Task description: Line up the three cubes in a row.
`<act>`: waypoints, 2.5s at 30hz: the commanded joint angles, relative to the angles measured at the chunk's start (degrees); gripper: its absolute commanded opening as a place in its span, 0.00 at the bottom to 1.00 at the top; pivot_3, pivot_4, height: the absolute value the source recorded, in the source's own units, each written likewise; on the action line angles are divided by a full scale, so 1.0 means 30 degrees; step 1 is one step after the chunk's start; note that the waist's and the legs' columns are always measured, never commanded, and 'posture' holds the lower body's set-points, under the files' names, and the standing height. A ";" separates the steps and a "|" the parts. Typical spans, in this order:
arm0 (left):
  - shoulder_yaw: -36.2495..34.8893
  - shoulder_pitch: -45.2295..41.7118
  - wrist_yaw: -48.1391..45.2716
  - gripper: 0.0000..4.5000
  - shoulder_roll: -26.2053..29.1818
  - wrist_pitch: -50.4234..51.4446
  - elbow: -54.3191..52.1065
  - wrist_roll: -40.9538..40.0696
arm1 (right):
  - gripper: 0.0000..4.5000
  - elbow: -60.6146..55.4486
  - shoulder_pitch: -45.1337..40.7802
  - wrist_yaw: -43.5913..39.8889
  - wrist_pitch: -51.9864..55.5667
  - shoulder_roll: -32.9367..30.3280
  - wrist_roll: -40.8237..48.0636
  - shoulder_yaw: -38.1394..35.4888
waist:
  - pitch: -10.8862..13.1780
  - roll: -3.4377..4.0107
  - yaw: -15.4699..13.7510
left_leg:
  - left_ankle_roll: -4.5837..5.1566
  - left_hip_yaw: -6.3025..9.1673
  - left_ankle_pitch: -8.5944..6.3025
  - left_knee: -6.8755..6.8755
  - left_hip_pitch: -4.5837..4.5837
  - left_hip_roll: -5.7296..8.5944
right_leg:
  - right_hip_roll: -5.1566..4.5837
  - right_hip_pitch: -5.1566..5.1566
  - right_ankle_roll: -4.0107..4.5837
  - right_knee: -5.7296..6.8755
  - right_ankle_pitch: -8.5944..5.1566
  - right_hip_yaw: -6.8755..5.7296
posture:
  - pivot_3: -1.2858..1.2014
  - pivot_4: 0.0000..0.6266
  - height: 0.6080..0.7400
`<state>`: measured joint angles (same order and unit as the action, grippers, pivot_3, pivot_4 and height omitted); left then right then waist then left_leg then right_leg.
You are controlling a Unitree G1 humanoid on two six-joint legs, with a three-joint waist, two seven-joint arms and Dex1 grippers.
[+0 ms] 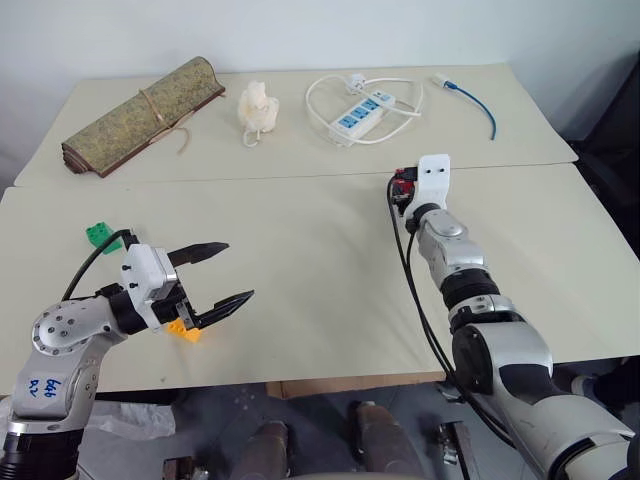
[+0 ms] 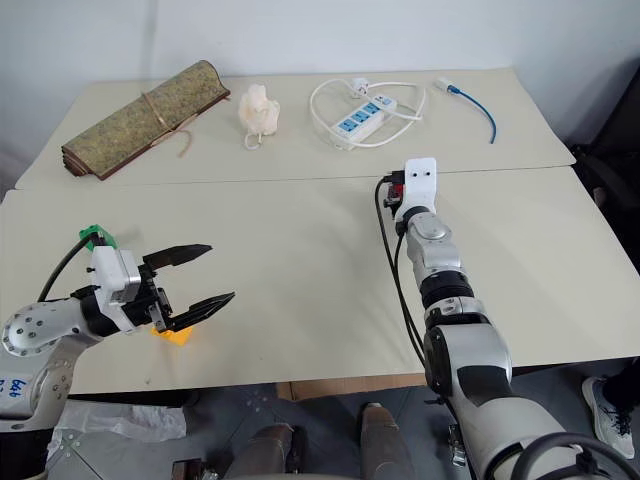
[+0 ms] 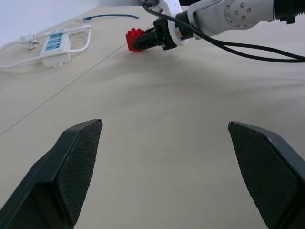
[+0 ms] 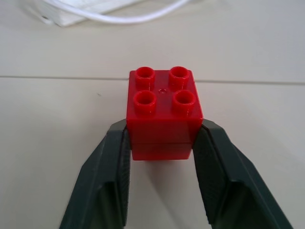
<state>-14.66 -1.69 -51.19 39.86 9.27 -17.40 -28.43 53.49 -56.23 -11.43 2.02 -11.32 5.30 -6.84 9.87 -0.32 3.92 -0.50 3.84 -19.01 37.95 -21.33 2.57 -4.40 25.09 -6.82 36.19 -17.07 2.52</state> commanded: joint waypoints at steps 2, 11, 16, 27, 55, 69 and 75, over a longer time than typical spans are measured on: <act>-0.0492 0.0233 0.0209 1.00 0.0034 -0.0241 -0.0459 0.0024 | 0.32 -0.4809 0.1368 -0.8029 0.0318 -0.0954 0.1455 0.1806 | 0.0001 0.0001 0.0009 | 0.0001 0.0000 -0.0001 0.0000 -0.0001 0.0000 | 0.0000 0.0000 0.0000 -0.0002 0.0000 -0.0002 | 0.52 0.24 1.00; -0.0934 0.0992 -0.0084 1.00 0.0201 -0.0211 -0.0145 -0.0078 | 0.32 -1.2106 0.4905 -2.2687 0.2418 -0.5767 0.3022 0.7316 | 0.0001 -0.0001 -0.0372 | 0.0030 0.0009 -0.0019 0.0036 0.0001 -0.0002 | -0.0015 -0.0038 -0.0009 -0.0039 0.0005 -0.0023 | 0.52 0.24 1.00; -0.1213 0.1689 0.0178 1.00 0.0084 -0.0104 -0.0733 -0.0105 | 0.32 -1.2153 0.5762 -2.2655 0.0572 -0.6111 0.1935 0.7694 | 0.0001 -0.0001 -0.0395 | 0.0020 0.0008 -0.0021 0.0034 0.0010 -0.0004 | -0.0014 -0.0026 -0.0008 -0.0063 0.0004 -0.0015 | 0.52 0.24 1.00; -0.1454 0.1977 0.0304 1.00 0.0258 -0.0018 -0.0897 -0.0256 | 0.32 -1.1306 0.6705 -2.1142 0.0411 -0.5585 0.1719 0.7164 | 0.0001 -0.0002 -0.0784 | 0.0011 0.0004 -0.0020 0.0056 0.0013 -0.0003 | -0.0015 -0.0031 -0.0007 -0.0075 0.0004 -0.0012 | 0.52 0.24 1.00; -0.9075 1.2248 -0.1934 1.00 -0.2663 -0.2278 0.1803 -0.0983 | 1.00 -1.1895 0.9088 -2.7024 -0.5865 -0.7102 1.0493 0.5029 | -0.0005 -0.0023 -0.0969 | 0.0051 0.0068 -0.0078 0.0036 0.0081 -0.0027 | -0.0051 -0.0200 0.0006 -0.0204 -0.0003 -0.0007 | 0.52 0.24 1.00; -0.8641 1.0660 0.3248 1.00 -0.6165 -0.2515 -0.0304 -0.2418 | 1.00 -1.2551 0.9639 -2.7024 -0.6008 -0.8587 1.1554 0.5952 | -0.0006 -0.0025 -0.0749 | 0.0016 0.0057 -0.0085 0.0045 0.0092 -0.0061 | 0.0007 -0.0181 0.0005 -0.0177 -0.0003 0.0002 | 0.52 0.24 1.00; -1.1697 1.1550 0.5133 1.00 -0.7494 -0.4223 0.2762 -0.2343 | 1.00 -1.3146 0.9513 -2.6260 -0.5388 -0.7332 1.1795 0.4689 | -0.0008 -0.0029 -0.0846 | 0.0020 0.0047 -0.0089 0.0055 0.0094 -0.0057 | 0.0004 -0.0191 0.0006 -0.0191 -0.0003 -0.0008 | 0.52 0.24 1.00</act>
<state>-46.31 31.69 -37.97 18.67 -0.44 -11.98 -35.65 16.36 -27.61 -88.71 -14.54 -34.34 39.27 9.77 9.85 -0.41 1.38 -0.43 3.98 -19.28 38.12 -21.04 2.41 -4.40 24.50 -6.80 35.61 -17.08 2.49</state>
